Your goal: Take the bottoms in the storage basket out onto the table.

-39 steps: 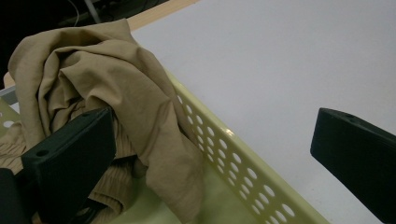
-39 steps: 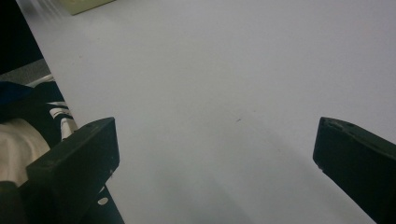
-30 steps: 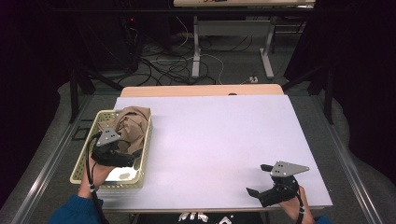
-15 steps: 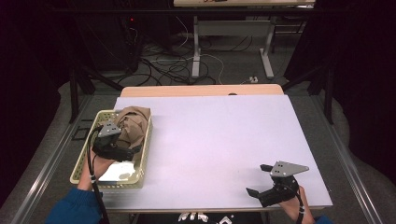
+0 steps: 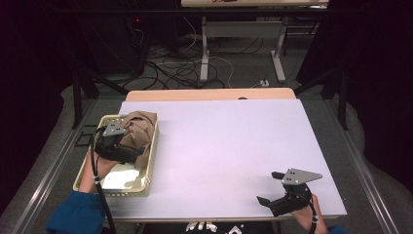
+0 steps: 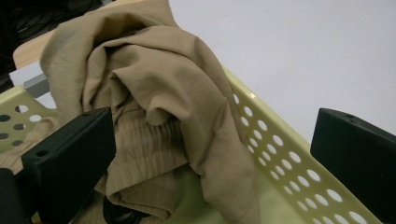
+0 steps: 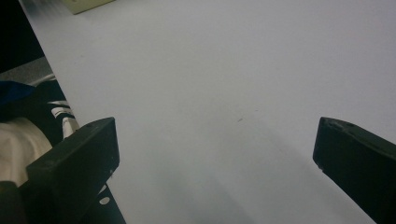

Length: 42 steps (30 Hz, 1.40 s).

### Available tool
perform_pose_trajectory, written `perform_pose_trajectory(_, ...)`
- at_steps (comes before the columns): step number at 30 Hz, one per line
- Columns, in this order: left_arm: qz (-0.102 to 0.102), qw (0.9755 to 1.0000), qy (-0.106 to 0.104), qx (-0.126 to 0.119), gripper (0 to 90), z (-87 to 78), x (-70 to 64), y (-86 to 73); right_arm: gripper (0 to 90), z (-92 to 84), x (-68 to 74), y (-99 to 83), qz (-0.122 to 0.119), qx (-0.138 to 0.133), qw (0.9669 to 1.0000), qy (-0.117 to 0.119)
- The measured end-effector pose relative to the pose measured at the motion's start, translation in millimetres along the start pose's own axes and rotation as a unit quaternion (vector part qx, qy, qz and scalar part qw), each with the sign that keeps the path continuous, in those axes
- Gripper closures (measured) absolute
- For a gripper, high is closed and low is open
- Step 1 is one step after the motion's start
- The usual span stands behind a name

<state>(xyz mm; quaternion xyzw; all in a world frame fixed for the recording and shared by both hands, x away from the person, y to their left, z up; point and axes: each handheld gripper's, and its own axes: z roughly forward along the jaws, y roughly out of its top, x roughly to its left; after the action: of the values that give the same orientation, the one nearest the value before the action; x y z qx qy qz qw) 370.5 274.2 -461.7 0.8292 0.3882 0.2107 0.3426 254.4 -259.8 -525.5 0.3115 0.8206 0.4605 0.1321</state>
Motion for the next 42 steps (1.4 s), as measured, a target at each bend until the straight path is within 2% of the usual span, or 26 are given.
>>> perform_pose_trajectory(4,-0.006,0.9999,0.011,0.006,0.3,1.8,7.1,2.6,0.0,-0.2,-0.1,-0.1,0.001,0.000,1.0000,0.004)
perform_pose_trajectory(10,-0.012,0.9995,0.016,0.024,0.3,8.3,17.5,4.1,0.0,-0.9,-0.3,0.2,0.000,0.006,1.0000,0.003)
perform_pose_trajectory(11,-0.017,0.9995,0.016,0.020,0.2,9.5,18.4,3.9,0.0,-0.2,-0.2,-0.1,0.001,0.000,1.0000,0.004)
perform_pose_trajectory(14,-0.022,0.9994,0.020,0.017,0.3,10.8,21.5,4.2,0.0,-0.3,-0.3,0.0,0.000,0.003,1.0000,0.003)
perform_pose_trajectory(18,-0.019,0.9991,0.025,0.027,0.2,12.1,25.7,5.1,0.0,0.1,0.0,-0.2,0.002,0.001,1.0000,0.001)
perform_pose_trajectory(25,-0.031,0.9986,0.026,0.036,0.2,16.6,34.0,5.7,0.0,-0.2,-0.1,-0.1,0.004,0.005,1.0000,0.002)
perform_pose_trajectory(26,-0.033,0.9984,0.032,0.031,0.2,18.5,34.7,4.9,0.0,-0.5,-0.2,0.0,0.004,0.007,1.0000,0.004)
perform_pose_trajectory(28,-0.037,0.9982,0.029,0.039,0.2,20.5,37.3,3.8,0.0,-0.4,-0.2,0.0,0.004,0.006,1.0000,0.003)
perform_pose_trajectory(33,-0.041,0.9978,0.032,0.040,0.2,26.1,39.3,2.0,0.0,0.4,0.0,-0.3,0.003,0.001,1.0000,0.003)
perform_pose_trajectory(34,-0.042,0.9978,0.028,0.042,0.2,27.2,39.3,1.8,0.0,0.4,0.1,-0.3,0.004,0.001,1.0000,0.002)
perform_pose_trajectory(40,-0.040,0.9972,0.036,0.051,0.1,35.0,38.8,-0.3,0.0,-0.7,-0.2,0.1,0.002,0.007,1.0000,0.003)
perform_pose_trajectory(42,-0.040,0.9968,0.036,0.059,0.1,37.1,39.2,-1.2,0.0,0.1,0.0,-0.2,0.001,0.001,1.0000,0.001)
